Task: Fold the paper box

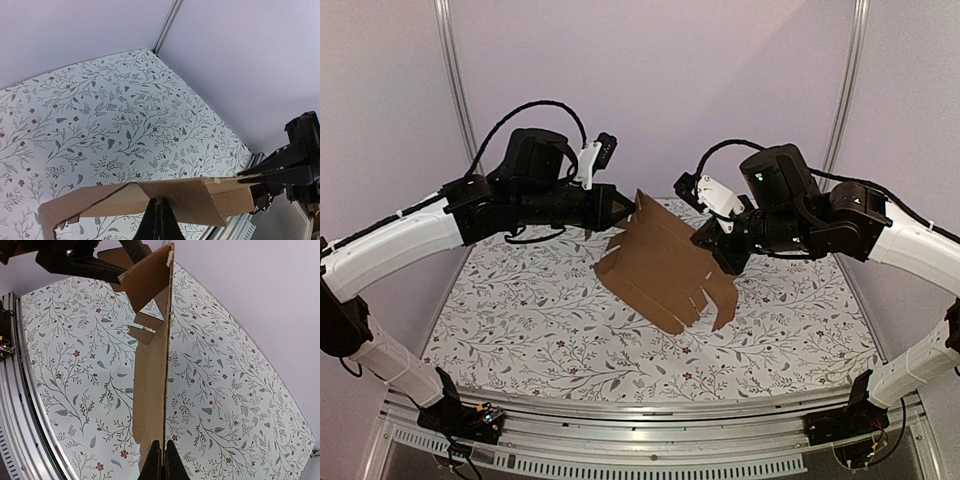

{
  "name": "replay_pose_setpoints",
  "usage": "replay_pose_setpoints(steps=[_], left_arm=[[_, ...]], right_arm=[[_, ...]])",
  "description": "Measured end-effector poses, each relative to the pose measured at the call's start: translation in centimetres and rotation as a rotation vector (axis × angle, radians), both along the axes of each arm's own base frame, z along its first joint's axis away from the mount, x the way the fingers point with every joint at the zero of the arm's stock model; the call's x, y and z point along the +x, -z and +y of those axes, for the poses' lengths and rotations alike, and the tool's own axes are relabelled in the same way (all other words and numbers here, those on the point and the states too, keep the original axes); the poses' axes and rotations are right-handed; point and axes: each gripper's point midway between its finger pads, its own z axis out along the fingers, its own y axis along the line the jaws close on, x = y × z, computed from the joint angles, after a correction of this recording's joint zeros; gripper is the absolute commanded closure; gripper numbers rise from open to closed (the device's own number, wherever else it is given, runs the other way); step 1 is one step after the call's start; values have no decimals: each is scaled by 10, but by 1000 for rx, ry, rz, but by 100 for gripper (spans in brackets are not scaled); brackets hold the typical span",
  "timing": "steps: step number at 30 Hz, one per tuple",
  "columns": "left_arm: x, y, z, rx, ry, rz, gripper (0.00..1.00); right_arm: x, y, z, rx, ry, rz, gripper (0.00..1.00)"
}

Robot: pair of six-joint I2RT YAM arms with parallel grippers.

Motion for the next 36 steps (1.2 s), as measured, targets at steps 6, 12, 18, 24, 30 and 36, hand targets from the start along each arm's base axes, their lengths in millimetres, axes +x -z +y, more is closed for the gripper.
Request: replay_pose_setpoints(steps=[6, 12, 18, 24, 30, 36], left_arm=[[-7, -13, 19, 9, -26, -31, 91], [-20, -37, 46, 2, -58, -79, 86], [-37, -41, 72, -9, -76, -84, 85], [-46, -15, 91, 20, -116, -39, 85], [-47, 24, 111, 90, -192, 10, 85], [-47, 52, 132, 146, -271, 26, 84]], right_arm=[[2, -4, -4, 12, -11, 35, 100], [15, -22, -12, 66, 5, 74, 100], [31, -6, -12, 74, 34, 167, 100], [47, 20, -11, 77, 62, 275, 100], [55, 47, -15, 70, 87, 356, 100], [56, 72, -11, 8, 55, 378, 100]])
